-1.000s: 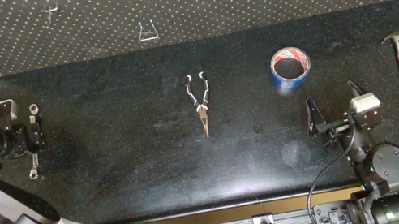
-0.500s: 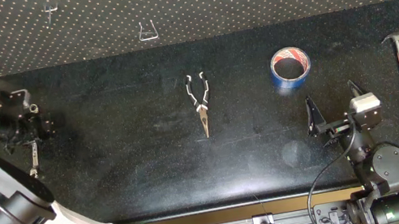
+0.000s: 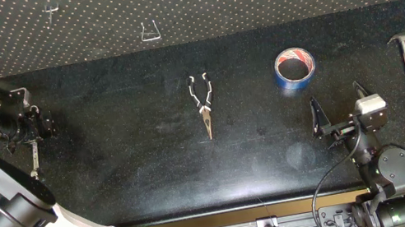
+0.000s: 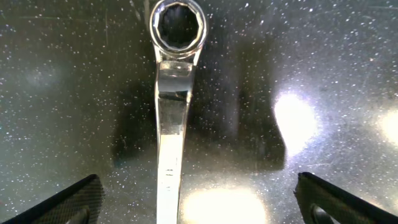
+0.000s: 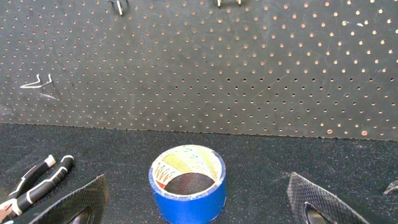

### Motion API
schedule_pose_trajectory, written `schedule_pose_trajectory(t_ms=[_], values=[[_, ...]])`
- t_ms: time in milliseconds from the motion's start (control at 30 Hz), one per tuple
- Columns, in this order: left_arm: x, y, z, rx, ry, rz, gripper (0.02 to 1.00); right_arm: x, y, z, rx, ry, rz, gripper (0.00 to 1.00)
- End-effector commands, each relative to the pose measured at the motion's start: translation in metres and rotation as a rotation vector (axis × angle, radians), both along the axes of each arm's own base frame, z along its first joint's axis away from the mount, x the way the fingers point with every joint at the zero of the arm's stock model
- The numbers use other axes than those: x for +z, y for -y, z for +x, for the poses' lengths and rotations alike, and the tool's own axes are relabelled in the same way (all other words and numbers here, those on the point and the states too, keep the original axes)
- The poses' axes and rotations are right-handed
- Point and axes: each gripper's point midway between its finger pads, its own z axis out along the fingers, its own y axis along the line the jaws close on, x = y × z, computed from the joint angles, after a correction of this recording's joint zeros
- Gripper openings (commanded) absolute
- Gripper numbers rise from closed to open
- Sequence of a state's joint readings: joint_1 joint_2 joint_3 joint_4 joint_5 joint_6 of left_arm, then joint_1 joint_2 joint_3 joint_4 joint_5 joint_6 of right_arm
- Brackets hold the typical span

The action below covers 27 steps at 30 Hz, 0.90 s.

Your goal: Place Tools Onto Pegboard

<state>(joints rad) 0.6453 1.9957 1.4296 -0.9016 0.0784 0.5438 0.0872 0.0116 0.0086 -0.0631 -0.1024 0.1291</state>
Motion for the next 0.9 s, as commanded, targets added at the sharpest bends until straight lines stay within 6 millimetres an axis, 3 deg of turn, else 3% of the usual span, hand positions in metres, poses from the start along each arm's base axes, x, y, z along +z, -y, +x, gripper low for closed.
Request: schedule_pose_trajectory(t_ms=[33, 900], values=[[-0.005, -0.007, 0.001, 0.017, -0.016, 0.014, 0.996, -0.001, 0.000, 0.000, -0.003, 0.004, -0.011, 0.943], [-0.017, -0.013, -0.004, -0.021, -0.043, 0.022, 0.980, -0.001, 0.000, 0.000, -0.003, 0.005, -0.010, 0.945]])
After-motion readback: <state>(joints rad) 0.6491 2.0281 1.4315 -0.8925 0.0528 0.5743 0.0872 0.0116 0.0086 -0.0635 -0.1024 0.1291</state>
